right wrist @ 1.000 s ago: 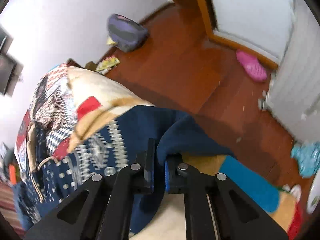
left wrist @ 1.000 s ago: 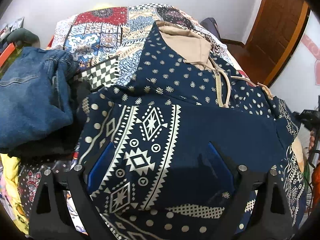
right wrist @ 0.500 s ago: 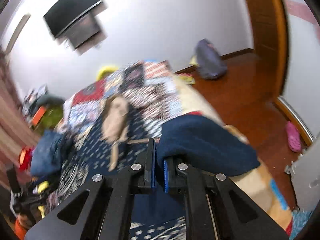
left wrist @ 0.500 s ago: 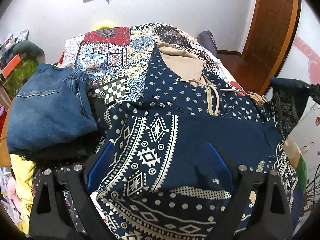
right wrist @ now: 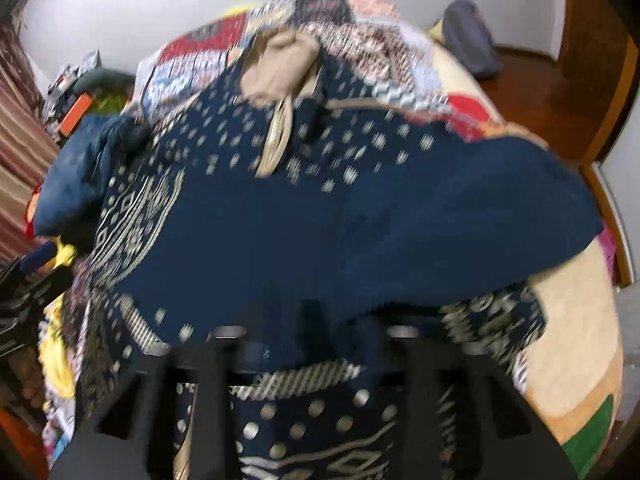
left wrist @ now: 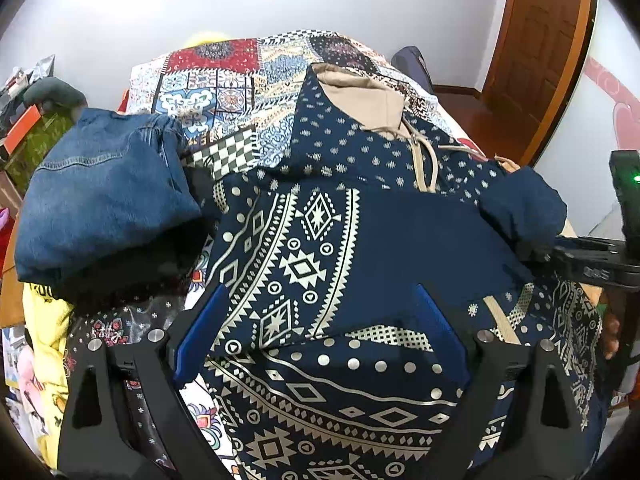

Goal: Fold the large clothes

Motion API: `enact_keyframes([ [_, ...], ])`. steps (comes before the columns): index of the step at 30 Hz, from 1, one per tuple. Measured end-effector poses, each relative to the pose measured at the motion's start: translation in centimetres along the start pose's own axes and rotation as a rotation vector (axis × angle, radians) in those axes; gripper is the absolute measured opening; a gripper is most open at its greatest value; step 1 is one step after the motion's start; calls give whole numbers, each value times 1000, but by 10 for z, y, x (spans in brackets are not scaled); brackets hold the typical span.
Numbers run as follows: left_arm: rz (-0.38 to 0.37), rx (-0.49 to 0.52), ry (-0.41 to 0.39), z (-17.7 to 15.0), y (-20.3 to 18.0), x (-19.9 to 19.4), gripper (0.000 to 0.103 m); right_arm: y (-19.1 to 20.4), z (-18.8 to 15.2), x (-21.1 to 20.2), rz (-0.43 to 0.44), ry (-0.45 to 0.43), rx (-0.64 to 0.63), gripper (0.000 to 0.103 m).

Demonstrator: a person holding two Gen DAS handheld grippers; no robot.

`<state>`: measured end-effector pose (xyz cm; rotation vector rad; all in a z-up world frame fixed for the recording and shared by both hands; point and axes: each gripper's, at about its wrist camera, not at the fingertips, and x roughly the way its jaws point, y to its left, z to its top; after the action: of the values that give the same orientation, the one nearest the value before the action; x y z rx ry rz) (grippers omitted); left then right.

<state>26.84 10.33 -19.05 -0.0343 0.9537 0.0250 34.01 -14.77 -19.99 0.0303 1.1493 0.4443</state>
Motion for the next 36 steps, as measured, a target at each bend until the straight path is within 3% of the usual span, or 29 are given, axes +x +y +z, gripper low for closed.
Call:
enact_keyframes([
  [7, -17, -7, -3, 3, -4, 3, 93, -7, -4, -30, -21, -69, -36, 65],
  [15, -18, 13, -16, 11, -14, 7, 93, -101, 9, -57, -68, -165, 271, 67],
  [22, -28, 13, 0, 14, -19, 21, 93, -170, 6, -29, -53, -148, 526, 67],
  [28, -28, -9, 32, 13, -17, 38, 93, -195, 8, 0, 4, -149, 662, 66],
  [29, -27, -14, 37, 13, -16, 41, 93, -198, 8, 1, -3, -173, 676, 57],
  [30, -27, -18, 40, 12, -15, 43, 93, -198, 9, 0, -29, -202, 682, 41],
  [33, -24, -22, 45, 11, -13, 44, 93, -200, 15, 2, -48, -222, 685, 11],
  [36, -17, -15, 34, 10, -12, 39, 93, -192, 21, -4, -39, -238, 643, 9],
])
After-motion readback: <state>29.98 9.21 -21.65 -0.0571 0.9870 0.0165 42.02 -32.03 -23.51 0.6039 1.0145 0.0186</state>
